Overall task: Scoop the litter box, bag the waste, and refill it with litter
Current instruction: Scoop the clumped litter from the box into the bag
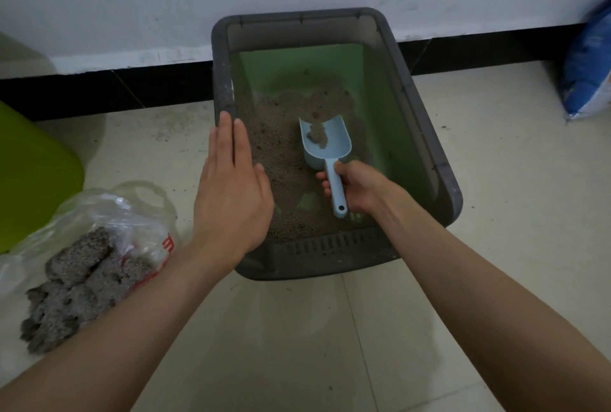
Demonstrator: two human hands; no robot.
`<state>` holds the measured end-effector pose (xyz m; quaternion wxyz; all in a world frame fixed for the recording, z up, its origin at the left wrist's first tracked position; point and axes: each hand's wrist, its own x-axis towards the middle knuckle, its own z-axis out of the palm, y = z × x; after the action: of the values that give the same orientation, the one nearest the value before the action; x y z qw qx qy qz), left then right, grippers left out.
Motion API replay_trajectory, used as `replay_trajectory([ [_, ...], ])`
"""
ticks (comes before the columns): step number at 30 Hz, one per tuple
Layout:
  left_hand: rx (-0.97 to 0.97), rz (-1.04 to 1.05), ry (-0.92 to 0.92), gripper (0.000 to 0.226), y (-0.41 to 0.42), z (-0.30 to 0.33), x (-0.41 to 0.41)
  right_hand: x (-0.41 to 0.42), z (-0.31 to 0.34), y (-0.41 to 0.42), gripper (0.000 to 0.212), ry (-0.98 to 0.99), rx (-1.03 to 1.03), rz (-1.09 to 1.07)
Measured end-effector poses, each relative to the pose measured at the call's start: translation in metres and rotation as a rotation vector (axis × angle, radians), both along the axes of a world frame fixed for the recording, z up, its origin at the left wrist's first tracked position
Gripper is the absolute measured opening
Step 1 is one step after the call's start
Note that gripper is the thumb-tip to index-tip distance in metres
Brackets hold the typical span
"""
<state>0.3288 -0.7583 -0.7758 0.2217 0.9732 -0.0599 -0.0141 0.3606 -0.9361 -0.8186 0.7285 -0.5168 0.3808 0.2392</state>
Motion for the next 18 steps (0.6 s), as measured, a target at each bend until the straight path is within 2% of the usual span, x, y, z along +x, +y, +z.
replay_trajectory([
  [9, 0.012, -0.025, -0.033, 0.06, 0.003, -0.009, 0.002, 0.032, -0.007, 0.001, 0.04, -0.057, 0.018, -0.04],
  [13, -0.109, 0.011, -0.007, 0.063, -0.001, -0.005, 0.002, 0.043, -0.011, 0.002, 0.039, -0.092, 0.001, -0.04],
  [18, -0.026, -0.005, -0.017, 0.058, 0.001, -0.006, 0.0, 0.05, -0.017, 0.006, 0.039, -0.113, 0.026, -0.048],
])
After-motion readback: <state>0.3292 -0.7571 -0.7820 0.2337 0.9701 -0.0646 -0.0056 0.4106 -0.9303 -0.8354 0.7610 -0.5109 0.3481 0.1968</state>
